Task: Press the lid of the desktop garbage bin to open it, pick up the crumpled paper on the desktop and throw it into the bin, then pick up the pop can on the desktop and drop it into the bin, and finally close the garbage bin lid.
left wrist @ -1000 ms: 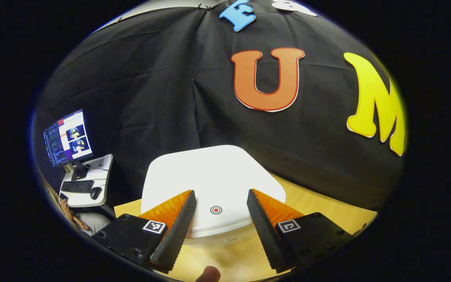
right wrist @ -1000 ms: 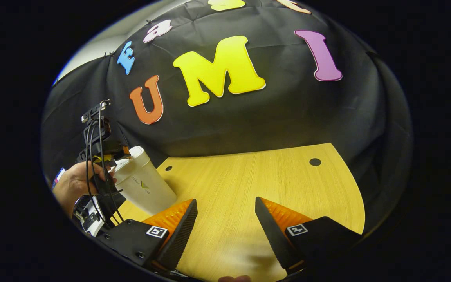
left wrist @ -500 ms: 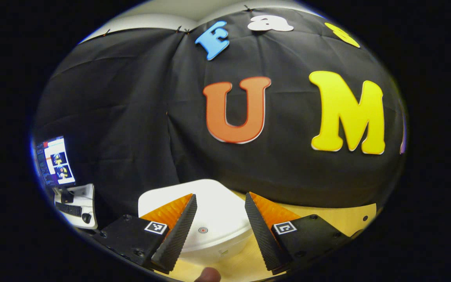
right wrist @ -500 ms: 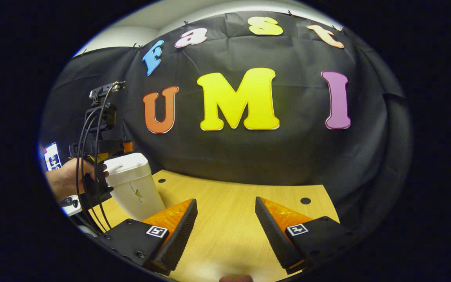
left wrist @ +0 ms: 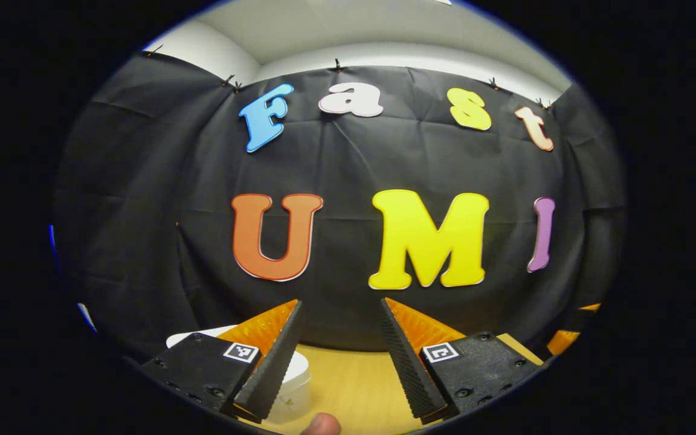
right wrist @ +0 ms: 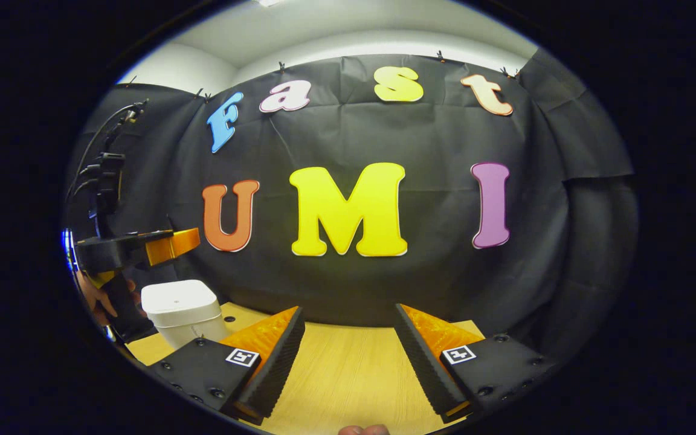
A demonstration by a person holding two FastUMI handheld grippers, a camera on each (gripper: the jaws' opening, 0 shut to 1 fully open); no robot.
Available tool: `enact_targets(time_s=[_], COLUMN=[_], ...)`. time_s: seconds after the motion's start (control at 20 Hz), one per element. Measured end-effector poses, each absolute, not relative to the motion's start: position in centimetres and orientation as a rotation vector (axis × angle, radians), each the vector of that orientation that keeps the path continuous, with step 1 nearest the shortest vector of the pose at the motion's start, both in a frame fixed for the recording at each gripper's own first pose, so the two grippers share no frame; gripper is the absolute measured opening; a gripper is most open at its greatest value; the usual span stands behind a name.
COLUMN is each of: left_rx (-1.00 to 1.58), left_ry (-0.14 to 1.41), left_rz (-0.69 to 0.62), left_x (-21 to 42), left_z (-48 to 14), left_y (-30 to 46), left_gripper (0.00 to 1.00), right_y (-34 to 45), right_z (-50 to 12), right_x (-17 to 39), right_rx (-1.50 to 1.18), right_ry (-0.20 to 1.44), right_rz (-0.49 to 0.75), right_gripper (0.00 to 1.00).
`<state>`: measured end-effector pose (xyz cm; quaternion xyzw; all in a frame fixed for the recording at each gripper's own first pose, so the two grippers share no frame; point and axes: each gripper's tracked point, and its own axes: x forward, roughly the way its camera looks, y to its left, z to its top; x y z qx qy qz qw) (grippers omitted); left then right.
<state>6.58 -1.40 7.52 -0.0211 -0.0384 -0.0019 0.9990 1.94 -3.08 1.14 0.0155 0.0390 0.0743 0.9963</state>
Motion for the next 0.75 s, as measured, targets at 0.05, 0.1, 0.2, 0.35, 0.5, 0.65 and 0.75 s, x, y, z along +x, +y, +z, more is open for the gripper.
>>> enact_targets(time_s=[0.05, 0.1, 0.2, 0.35, 0.5, 0.65, 0.75], left_rx=[-0.045, -0.045, -0.046, -0.016, -0.031, -0.043, -0.044], left_ry=[-0.080, -0.092, -0.097, -0.111, -0.102, -0.095, -0.093], left_rz=[-0.032, -0.056, -0.107, -0.143, -0.146, -0.118, -0.110], left_x=[5.6, 4.7, 3.3, 1.7, 1.2, 0.9, 0.9], left_z=[7.0, 7.0, 6.6, 6.4, 5.8, 5.5, 5.4], left_y=[-2.4, -3.3, -4.9, -6.3, -6.7, -6.4, -6.4], left_gripper=[0.83, 0.83, 0.83, 0.83, 0.83, 0.83, 0.92], right_y=[-3.1, -3.1, -2.9, -2.9, -3.2, -3.4, -3.5], right_z=[1.7, 2.1, 2.8, 3.7, 4.2, 4.3, 4.3], right_x=[1.6, 1.3, 0.7, -0.1, -0.5, -0.5, -0.4], right_rx=[0.031, 0.033, 0.032, 0.013, 0.010, 0.019, 0.024], right_ry=[0.064, 0.050, 0.026, -0.008, -0.030, -0.035, -0.035], right_rz=[0.134, 0.122, 0.102, 0.083, 0.060, 0.038, 0.026], right_gripper=[0.91, 0.94, 0.94, 0.94, 0.94, 0.94, 0.91])
